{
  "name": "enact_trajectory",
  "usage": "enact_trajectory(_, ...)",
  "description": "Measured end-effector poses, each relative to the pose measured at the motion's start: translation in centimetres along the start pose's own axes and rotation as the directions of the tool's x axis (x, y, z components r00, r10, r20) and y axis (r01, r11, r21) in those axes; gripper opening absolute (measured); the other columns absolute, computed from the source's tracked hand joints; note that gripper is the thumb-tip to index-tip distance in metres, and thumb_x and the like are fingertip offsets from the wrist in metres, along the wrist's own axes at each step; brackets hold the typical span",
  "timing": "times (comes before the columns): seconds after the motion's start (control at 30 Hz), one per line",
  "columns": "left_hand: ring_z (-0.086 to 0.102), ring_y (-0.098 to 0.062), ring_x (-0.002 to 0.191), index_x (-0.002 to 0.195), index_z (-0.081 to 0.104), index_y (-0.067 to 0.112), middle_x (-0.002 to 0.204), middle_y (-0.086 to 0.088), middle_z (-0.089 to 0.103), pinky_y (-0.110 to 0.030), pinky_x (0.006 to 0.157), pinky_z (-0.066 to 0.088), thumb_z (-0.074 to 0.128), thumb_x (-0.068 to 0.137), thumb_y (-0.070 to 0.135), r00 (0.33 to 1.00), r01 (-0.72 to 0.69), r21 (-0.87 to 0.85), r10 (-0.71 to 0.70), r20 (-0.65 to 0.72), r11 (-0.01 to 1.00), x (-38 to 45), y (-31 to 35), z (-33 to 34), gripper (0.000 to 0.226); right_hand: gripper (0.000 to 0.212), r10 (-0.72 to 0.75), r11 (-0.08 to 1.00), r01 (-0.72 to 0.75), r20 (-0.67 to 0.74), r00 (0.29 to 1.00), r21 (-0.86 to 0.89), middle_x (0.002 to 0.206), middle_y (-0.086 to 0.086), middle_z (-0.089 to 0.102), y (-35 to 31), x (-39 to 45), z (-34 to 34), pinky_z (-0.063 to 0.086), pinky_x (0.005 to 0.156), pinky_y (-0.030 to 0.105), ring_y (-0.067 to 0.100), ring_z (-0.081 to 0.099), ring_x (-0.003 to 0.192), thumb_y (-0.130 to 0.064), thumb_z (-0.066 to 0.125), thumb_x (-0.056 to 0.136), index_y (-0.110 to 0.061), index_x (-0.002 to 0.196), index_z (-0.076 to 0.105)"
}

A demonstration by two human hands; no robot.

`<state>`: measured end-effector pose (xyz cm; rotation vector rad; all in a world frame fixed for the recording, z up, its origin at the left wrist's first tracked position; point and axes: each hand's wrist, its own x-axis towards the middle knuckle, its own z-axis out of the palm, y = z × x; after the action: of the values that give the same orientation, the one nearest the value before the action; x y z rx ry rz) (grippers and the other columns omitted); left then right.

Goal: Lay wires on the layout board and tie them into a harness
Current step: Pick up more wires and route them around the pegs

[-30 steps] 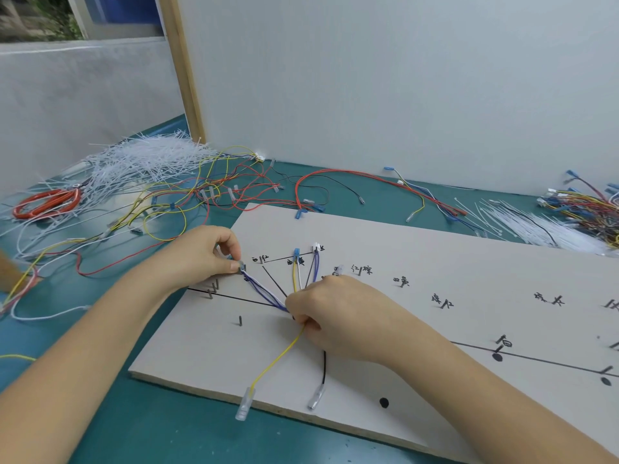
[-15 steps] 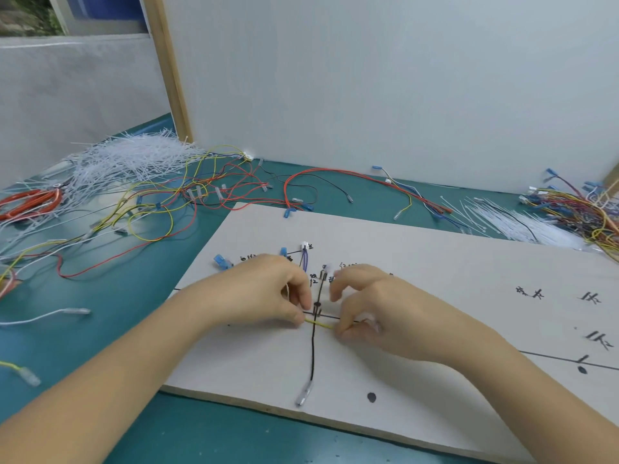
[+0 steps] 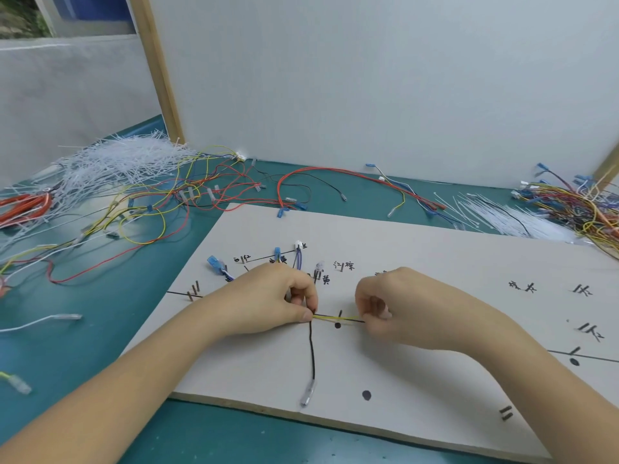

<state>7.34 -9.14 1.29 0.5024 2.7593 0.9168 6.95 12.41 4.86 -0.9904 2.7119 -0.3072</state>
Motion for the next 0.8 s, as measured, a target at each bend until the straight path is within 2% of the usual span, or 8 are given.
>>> enact_trajectory(0.2,0.049,0.004,0.058,0.071,0.061,0.036,0.068,0.012,0.059,-0.011,0.056,0.038,0.070,0.078,0.020,1.000,0.000,-0.028,0.000,0.001,1.000,0.0,-0.2,0.1,0.020,0.013,-0.023,0.989,0.051,-0.198,0.980,0.139,0.069,-0.011,0.057,0.1,1.6,-0.9,0.039,0.063,0.012,0.004,0.048,0.061,-0.011,0.056,0.085,-0.023,0.081,0.059)
enact_trajectory(0.3,0.046,0.007,0.060,0.086,0.053,0.041,0.079,0.014,0.056,-0.010,0.060,0.036,0.070,0.079,0.022,1.000,0.006,-0.024,-0.006,-0.020,1.000,-0.1,-0.1,0.2,0.026,0.008,-0.014,0.984,0.059,-0.262,0.965,0.167,0.079,-0.010,0.058,0.5,3.9,-0.6,0.037,0.065,0.005,0.002,0.052,0.068,-0.010,0.062,0.086,-0.015,0.089,0.068)
enact_trajectory(0.4,0.045,0.008,0.062,0.099,0.043,0.047,0.093,0.015,0.052,-0.008,0.062,0.035,0.070,0.079,0.026,0.998,-0.008,-0.007,0.008,-0.056,1.000,-0.5,-0.2,0.3,0.040,0.007,0.025,0.978,0.031,-0.265,0.964,0.206,0.080,-0.004,0.065,0.8,6.2,0.0,0.038,0.063,0.006,0.003,0.054,0.067,-0.012,0.069,0.082,-0.012,0.089,0.071)
enact_trajectory(0.47,0.047,0.013,0.078,0.104,0.044,0.049,0.104,0.019,0.049,-0.005,0.071,0.034,0.070,0.079,0.026,0.997,-0.041,-0.002,0.041,-0.066,0.999,-0.7,-0.2,0.4,0.043,0.010,0.054,0.969,0.011,-0.257,0.965,0.247,0.075,-0.005,0.063,0.9,7.3,-0.1,0.038,0.058,0.006,0.002,0.053,0.062,-0.014,0.075,0.077,-0.014,0.084,0.069)
enact_trajectory(0.53,0.044,0.010,0.101,0.111,0.052,0.043,0.116,0.020,0.046,-0.011,0.089,0.033,0.069,0.081,0.024,0.996,-0.062,0.011,0.062,-0.057,0.998,-0.7,-0.2,0.4,0.040,0.017,0.065,0.962,0.002,-0.235,0.970,0.272,0.070,-0.007,0.059,0.9,8.1,-0.4,0.038,0.053,0.006,0.000,0.050,0.057,-0.013,0.080,0.072,-0.018,0.078,0.065)
enact_trajectory(0.6,0.041,0.007,0.111,0.116,0.058,0.037,0.122,0.022,0.044,-0.012,0.096,0.030,0.069,0.081,0.023,0.996,-0.070,0.039,0.072,-0.048,0.997,-0.6,-0.2,0.3,0.039,0.020,0.052,0.965,0.005,-0.213,0.976,0.261,0.068,-0.009,0.060,0.9,8.6,-0.9,0.038,0.051,0.006,-0.002,0.049,0.054,-0.013,0.081,0.070,-0.023,0.074,0.063)
enact_trajectory(0.73,0.041,0.017,0.101,0.118,0.059,0.033,0.120,0.020,0.047,0.003,0.084,0.024,0.070,0.080,0.023,0.994,-0.078,0.061,0.082,-0.072,0.995,-0.6,-0.3,0.3,0.040,0.020,0.044,0.943,0.026,-0.200,0.979,0.333,0.063,-0.012,0.064,1.0,9.2,-1.2,0.045,0.056,0.014,-0.003,0.055,0.054,-0.010,0.077,0.074,-0.026,0.072,0.065)
enact_trajectory(0.8,0.038,0.024,0.094,0.118,0.060,0.031,0.121,0.020,0.049,0.006,0.080,0.021,0.070,0.081,0.024,0.994,-0.082,0.087,0.088,-0.064,0.993,-0.6,-0.4,0.4,0.039,0.018,0.046,0.948,0.013,-0.178,0.983,0.317,0.062,-0.013,0.062,0.9,9.4,-1.0,0.042,0.052,0.008,-0.006,0.054,0.052,-0.008,0.075,0.076,-0.024,0.073,0.066)
